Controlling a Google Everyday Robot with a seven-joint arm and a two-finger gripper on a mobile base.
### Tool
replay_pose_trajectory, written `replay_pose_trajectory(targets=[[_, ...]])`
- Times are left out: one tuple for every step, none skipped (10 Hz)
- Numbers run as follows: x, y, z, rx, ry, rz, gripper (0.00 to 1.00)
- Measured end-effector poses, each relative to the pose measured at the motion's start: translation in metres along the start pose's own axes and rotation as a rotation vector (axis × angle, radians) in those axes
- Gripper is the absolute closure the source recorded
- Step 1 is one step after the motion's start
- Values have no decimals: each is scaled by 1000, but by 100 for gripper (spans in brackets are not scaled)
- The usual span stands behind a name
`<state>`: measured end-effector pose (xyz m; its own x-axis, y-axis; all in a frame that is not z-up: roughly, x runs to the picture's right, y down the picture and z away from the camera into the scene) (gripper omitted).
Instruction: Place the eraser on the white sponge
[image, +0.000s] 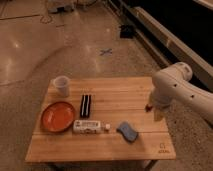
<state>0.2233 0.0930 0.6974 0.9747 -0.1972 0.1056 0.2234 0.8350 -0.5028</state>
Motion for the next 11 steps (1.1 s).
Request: replay_pose_trajectory(targets=[[-9, -9, 1, 19, -8, -28, 20], [-30, -25, 4, 45, -24, -86, 20], [-50, -39, 6, 64, -42, -144, 20], [-71, -52, 9, 78, -58, -205, 20], [-99, -72, 16, 93, -81, -299, 20], [-118, -86, 23, 98, -95, -361, 20], [-136, -100, 31, 98, -108, -420, 20], [-157, -121, 46, 96, -117, -496, 20], [-172, -136, 60, 90, -123, -549, 20], [-186, -149, 77, 83, -130, -592, 20], [-203, -164, 100, 73, -135, -638, 20]])
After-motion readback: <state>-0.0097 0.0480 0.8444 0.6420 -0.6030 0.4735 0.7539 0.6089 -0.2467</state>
